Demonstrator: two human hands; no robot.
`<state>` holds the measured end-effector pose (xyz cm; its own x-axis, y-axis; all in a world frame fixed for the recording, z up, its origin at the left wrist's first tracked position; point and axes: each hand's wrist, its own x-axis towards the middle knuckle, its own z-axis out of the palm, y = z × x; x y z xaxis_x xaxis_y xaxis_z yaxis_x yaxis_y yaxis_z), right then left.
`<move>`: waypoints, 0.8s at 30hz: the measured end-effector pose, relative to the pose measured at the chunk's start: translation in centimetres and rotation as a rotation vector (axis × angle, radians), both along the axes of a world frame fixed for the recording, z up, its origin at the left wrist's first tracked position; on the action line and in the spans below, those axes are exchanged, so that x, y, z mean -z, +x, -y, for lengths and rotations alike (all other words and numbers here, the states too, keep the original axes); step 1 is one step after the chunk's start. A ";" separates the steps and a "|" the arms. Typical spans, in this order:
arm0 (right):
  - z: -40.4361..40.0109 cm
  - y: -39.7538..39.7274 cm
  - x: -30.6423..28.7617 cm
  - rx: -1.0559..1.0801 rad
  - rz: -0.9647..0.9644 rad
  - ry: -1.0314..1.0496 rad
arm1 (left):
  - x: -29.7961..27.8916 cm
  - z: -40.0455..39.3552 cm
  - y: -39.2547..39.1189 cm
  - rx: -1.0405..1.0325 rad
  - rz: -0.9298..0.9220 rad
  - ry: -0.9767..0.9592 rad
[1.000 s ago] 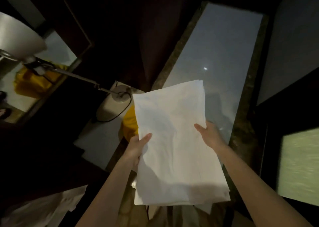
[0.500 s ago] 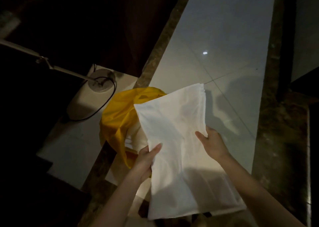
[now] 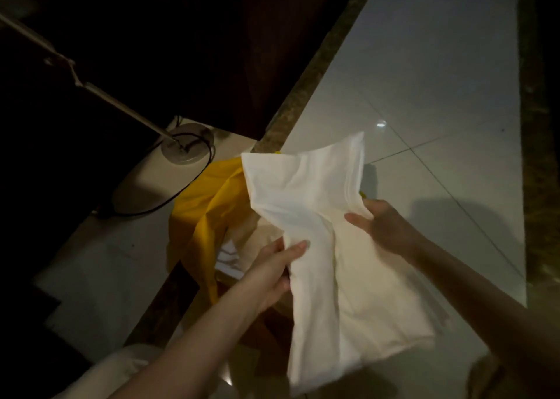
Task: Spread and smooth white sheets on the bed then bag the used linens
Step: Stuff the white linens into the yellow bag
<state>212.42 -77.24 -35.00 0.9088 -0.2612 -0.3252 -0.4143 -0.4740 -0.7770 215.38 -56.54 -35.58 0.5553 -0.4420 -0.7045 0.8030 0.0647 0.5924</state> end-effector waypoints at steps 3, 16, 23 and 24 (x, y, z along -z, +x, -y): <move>-0.5 -0.1 0.7 -0.020 -0.027 0.032 | -0.1 0.3 -0.6 0.048 -0.043 -0.003; -3.4 0.6 -1.7 0.057 -0.073 0.526 | -0.4 -0.3 0.7 0.083 0.055 0.140; -5.6 -0.7 0.9 -0.048 -0.245 0.711 | -0.4 -0.5 0.2 0.100 -0.002 0.081; -5.6 -0.9 1.2 -0.065 -0.240 0.704 | -0.3 -0.4 0.2 0.104 -0.025 0.052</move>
<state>211.52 -71.60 -36.20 0.7986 0.1336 -0.5869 -0.5985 0.0728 -0.7978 215.57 -56.13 -35.24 0.4905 -0.4592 -0.7407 0.8182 -0.0500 0.5728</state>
